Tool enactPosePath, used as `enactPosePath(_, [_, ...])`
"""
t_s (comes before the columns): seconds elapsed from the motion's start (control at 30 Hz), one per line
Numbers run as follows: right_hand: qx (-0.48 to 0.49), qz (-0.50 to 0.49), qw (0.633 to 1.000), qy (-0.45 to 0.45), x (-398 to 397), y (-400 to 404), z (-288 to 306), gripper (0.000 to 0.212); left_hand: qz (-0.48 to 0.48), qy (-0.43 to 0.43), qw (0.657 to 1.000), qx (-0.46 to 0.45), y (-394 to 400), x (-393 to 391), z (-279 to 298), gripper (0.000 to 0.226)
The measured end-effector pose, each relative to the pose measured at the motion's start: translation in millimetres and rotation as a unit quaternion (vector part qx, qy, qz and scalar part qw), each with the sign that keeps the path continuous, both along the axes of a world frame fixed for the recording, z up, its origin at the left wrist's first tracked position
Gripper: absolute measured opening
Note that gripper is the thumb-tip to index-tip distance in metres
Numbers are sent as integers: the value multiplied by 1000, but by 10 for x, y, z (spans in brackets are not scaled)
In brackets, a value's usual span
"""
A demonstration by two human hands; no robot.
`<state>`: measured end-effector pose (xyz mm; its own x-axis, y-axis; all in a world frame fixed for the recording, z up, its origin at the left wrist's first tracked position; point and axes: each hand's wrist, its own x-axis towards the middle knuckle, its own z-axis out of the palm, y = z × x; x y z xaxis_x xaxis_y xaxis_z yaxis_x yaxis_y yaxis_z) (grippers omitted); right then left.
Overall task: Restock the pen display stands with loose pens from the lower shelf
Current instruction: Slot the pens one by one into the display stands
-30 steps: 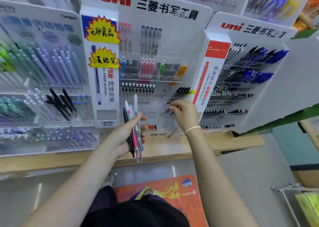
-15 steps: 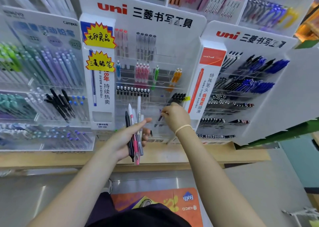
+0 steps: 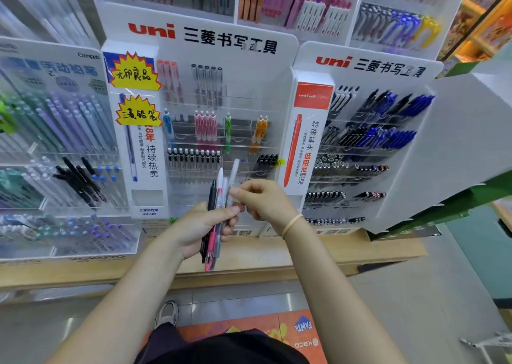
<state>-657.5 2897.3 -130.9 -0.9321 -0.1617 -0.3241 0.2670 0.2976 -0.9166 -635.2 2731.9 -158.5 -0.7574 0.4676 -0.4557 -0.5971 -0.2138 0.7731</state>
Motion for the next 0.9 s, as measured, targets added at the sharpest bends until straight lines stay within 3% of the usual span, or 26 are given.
enactPosePath(0.13, [-63,-31,997,10,20,73,39,19,27,17,999,-22,19,28,52,38])
enactPosePath(0.23, [-137,-72,988,28,-14,167,77,12,53,24,998,-30,0,81,113,33])
enactPosePath(0.37, [-119,-2,993,9,32,164,126,14,63,41,997,-33,-17,153,180,38])
enactPosePath(0.47, [-100,40,994,28,96,119,98,7,64,50,996,-38,9,178,220,29])
enactPosePath(0.73, [-217,-135,964,74,86,452,182,9,102,15,993,-65,4,272,198,21])
enactPosePath(0.9, [-274,-201,935,99,121,540,245,15,174,19,984,-41,125,208,292,49])
